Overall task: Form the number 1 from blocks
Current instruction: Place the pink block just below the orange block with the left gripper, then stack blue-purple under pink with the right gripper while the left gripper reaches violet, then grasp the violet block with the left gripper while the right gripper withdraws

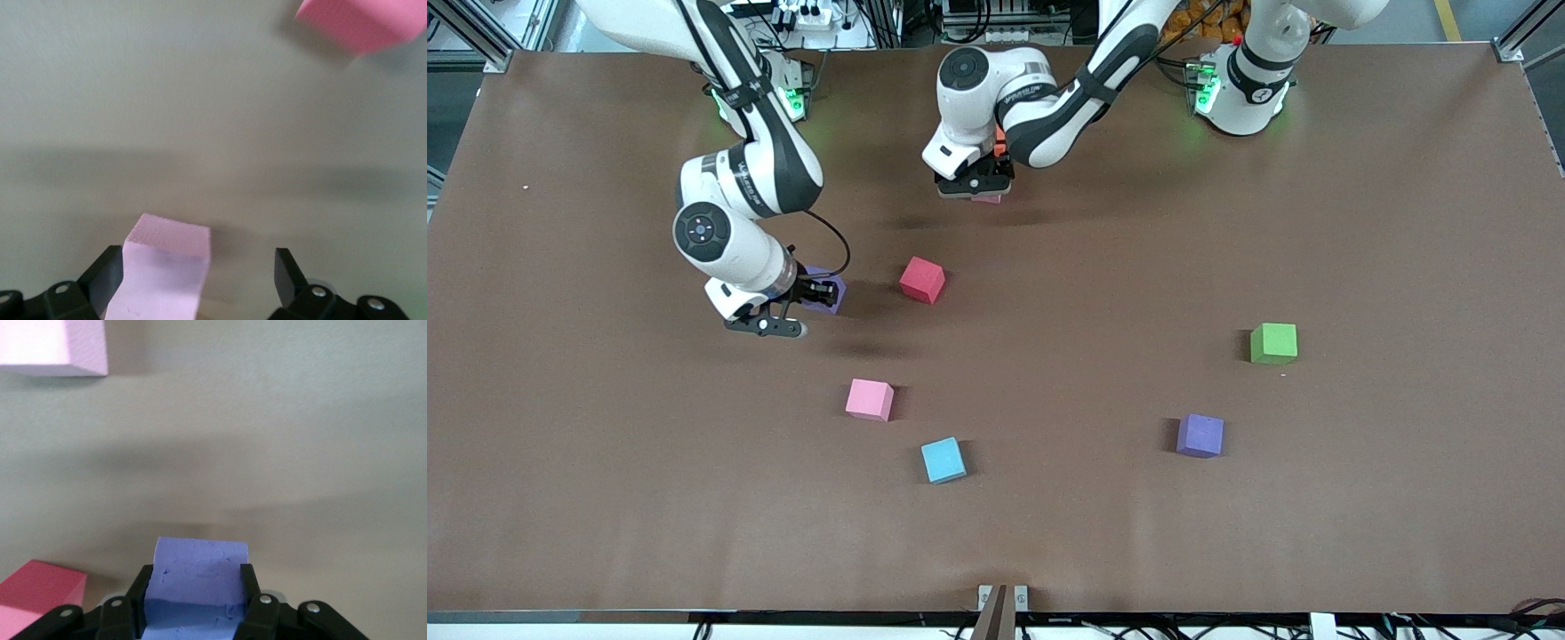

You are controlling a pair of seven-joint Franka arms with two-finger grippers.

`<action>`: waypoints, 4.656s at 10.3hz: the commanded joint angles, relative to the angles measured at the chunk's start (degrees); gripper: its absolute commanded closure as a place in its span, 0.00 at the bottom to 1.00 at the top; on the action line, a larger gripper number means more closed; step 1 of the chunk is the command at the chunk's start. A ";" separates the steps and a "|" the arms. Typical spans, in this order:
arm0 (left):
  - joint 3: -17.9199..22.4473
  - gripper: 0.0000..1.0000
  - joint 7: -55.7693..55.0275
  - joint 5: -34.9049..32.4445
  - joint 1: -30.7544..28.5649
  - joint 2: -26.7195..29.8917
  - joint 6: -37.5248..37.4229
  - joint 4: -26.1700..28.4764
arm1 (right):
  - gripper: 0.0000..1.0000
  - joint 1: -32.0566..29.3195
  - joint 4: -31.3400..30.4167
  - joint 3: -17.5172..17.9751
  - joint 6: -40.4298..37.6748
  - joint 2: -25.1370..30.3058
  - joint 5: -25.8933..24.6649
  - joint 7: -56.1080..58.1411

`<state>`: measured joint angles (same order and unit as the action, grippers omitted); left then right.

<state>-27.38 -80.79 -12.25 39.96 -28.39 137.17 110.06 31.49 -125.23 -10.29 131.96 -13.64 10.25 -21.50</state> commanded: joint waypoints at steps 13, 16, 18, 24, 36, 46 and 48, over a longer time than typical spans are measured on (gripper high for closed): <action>22.89 0.00 66.21 5.03 -26.33 3.20 -12.54 -12.64 | 0.44 24.39 8.76 -0.44 0.93 -6.21 0.91 -22.34; 24.38 0.00 75.51 11.97 -27.65 -5.69 -12.46 -21.61 | 0.44 28.97 10.36 -0.09 2.06 -8.42 0.91 -26.57; 24.57 0.00 75.08 14.17 -27.39 -10.00 -12.37 -25.67 | 0.44 30.56 10.36 0.62 3.21 -9.56 0.91 -28.24; 26.50 0.00 75.52 14.00 -26.42 -15.38 -9.56 -28.22 | 0.44 34.87 9.40 2.28 4.27 -11.67 0.91 -29.30; 28.08 0.39 76.13 14.35 -25.98 -18.63 -4.11 -28.41 | 0.00 34.27 6.78 3.87 4.62 -7.66 0.91 -30.79; 25.90 1.00 57.61 15.32 -16.24 -4.69 -15.27 -19.30 | 0.00 0.09 8.67 3.96 -0.44 6.00 -14.29 -23.29; 21.60 1.00 53.05 15.23 -15.79 1.11 -15.27 -12.53 | 0.00 -3.25 12.80 3.96 -4.08 3.55 -13.68 -17.36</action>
<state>-3.87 -25.24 2.06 24.23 -33.50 121.44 89.78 30.73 -115.42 -7.37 129.80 -8.14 -2.90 -41.22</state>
